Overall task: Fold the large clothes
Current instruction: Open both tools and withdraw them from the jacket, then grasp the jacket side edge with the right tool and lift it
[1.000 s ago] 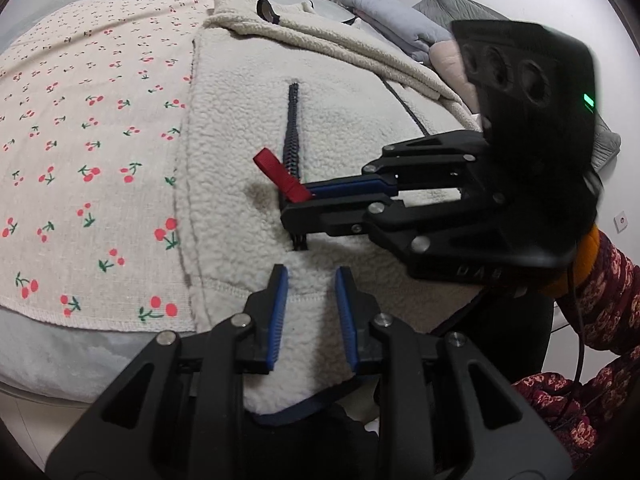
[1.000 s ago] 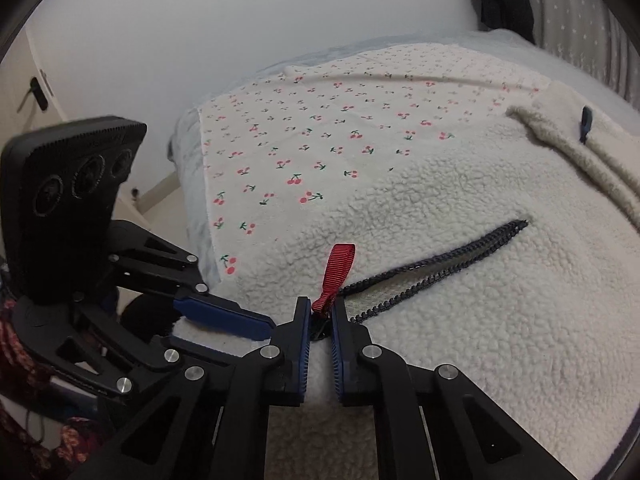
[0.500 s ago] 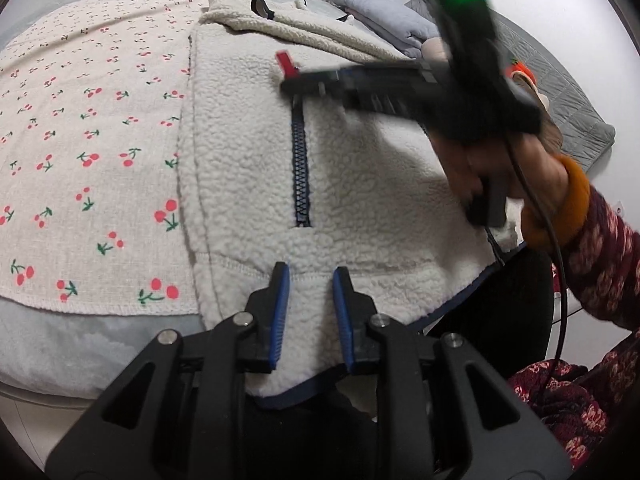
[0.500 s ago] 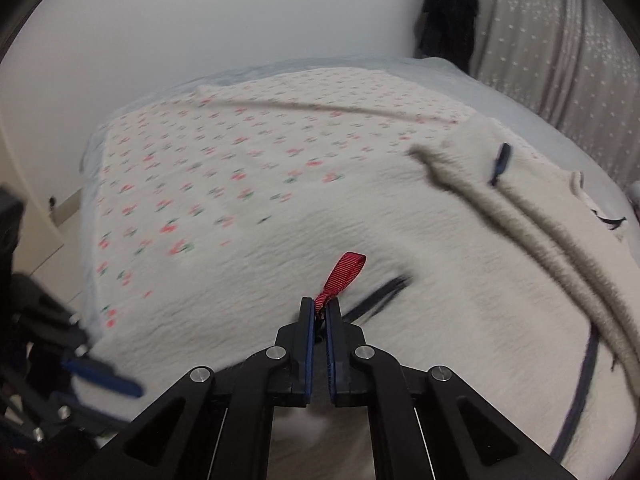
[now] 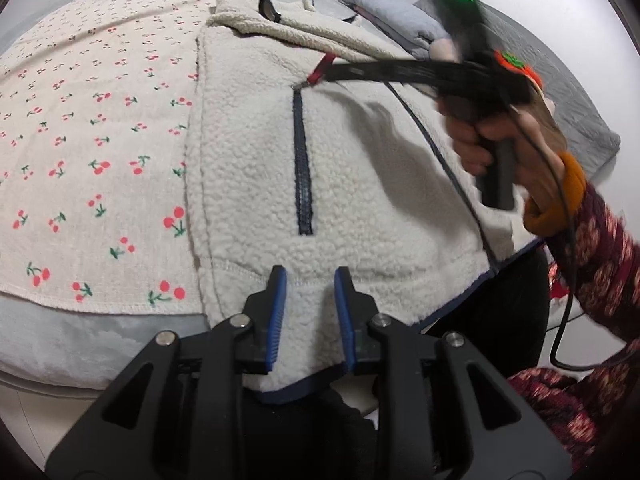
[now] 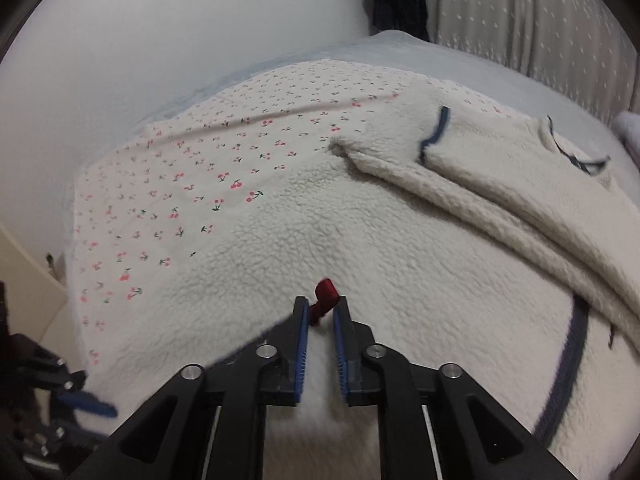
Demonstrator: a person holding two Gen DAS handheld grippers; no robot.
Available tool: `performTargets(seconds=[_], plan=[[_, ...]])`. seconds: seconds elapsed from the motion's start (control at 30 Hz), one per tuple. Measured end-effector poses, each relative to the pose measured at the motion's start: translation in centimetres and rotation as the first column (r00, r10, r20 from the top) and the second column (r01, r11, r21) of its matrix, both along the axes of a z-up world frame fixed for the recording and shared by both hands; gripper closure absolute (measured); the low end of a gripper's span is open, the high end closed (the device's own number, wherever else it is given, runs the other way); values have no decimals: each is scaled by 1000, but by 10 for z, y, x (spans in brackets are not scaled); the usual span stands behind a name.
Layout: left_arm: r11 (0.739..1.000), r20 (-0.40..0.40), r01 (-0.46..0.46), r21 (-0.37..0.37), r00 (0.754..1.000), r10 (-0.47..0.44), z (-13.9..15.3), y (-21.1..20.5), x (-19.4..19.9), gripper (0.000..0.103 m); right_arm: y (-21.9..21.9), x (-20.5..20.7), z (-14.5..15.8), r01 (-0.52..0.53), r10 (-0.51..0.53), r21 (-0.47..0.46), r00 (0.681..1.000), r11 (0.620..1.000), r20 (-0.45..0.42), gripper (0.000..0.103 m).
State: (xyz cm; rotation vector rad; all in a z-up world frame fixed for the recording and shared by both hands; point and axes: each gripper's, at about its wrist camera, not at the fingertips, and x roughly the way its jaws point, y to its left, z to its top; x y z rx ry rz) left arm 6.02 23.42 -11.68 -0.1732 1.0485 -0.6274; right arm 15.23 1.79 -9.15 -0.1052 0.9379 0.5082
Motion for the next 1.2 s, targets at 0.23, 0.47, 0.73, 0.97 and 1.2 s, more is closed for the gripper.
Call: performTargets(seconds=[0.23,0.47,0.73,0.97,1.2], plan=[[996,53,-84,28,995,83,20,13,16,38,-83,-39,21,91,-91,19,995,996,-33,57],[995,-46,-81,64,995,84,8,24,34,36,-174,-91,32,171,-169,25,983,985,-68,45],[994,-150,-106,-40,984,99,-5,40,47,36,-277,-158,36,346,-344,2,935,938,-89,36],[998,-180,-69,10,981,70,-2,37,69,36,-329,-197,19,451,-446,8,884,892,-140,36],[999,-227,-41,-1,973,39,-8,31,94,36,-345,-205,-10,470,-433,104,865,877,-255,36]])
